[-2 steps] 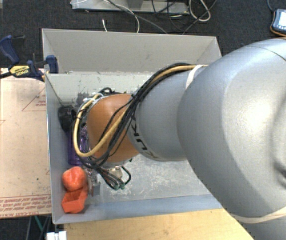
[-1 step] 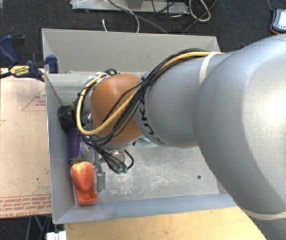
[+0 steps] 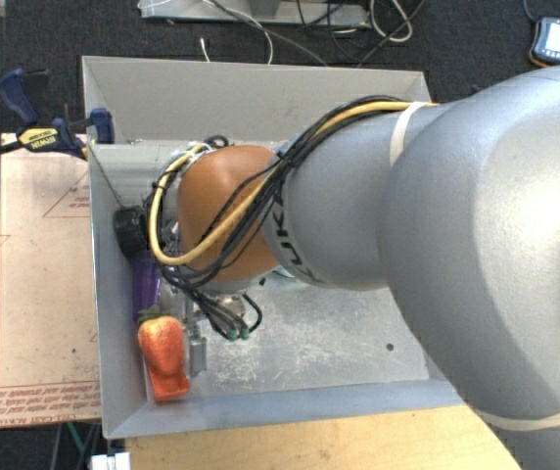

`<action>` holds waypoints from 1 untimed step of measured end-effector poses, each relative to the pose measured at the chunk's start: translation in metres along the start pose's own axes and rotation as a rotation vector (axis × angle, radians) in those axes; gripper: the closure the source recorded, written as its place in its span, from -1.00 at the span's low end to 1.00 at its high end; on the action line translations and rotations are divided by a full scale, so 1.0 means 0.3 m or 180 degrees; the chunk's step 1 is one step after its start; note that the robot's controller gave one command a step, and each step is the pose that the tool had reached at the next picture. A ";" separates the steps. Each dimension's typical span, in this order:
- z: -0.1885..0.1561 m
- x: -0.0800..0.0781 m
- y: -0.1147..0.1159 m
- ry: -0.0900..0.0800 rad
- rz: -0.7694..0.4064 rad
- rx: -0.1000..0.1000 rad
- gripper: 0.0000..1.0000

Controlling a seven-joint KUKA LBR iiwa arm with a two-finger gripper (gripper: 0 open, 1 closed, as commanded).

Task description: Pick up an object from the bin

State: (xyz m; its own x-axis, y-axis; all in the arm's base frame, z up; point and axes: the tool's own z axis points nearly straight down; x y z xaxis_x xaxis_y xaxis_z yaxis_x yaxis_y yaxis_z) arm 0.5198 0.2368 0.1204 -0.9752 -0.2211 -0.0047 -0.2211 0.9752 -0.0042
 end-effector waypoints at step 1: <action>0.140 0.092 0.030 -0.0034 -0.1101 -0.0004 -1.00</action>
Offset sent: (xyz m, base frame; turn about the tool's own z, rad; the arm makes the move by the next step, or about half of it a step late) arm -0.0349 0.0092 -0.0414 -0.2258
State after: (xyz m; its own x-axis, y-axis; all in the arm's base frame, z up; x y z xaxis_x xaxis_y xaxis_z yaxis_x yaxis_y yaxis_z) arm 0.4909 0.2394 0.0781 -0.8425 -0.5386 -0.0136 -0.5385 0.8426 -0.0060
